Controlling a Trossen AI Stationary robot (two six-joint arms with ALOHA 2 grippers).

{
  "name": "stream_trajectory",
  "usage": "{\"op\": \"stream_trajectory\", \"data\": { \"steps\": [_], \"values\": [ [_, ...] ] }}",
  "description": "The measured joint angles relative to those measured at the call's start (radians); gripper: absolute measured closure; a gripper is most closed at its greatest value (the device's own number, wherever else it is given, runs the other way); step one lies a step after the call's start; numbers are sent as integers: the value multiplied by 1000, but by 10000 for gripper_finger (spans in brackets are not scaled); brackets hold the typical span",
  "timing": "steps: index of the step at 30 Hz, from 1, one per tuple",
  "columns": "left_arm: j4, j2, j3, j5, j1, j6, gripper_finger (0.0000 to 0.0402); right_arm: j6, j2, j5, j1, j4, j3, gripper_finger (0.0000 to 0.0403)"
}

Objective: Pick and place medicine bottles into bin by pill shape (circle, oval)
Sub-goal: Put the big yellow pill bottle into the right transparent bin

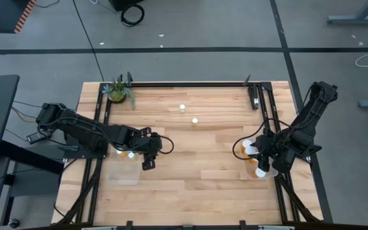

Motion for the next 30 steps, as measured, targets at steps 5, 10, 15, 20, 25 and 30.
{"op": "stream_trajectory", "data": {
  "steps": [5,10,15,20,25,30],
  "values": [
    [0,0,0,0,-1,-1,230,37,5,0,20,-4,0,175],
    [0,0,0,0,-1,-1,230,75,5,-11,33,-26,0,175],
    [0,0,0,0,0,-1,230,75,5,-5,33,-25,0,175],
    [0,0,0,0,0,-1,230,73,5,43,33,-24,0,175],
    [0,0,0,0,0,-2,230,76,10,59,33,-14,-6,175],
    [0,0,0,0,0,-1,230,123,15,29,34,-3,-53,175]
  ]
}}
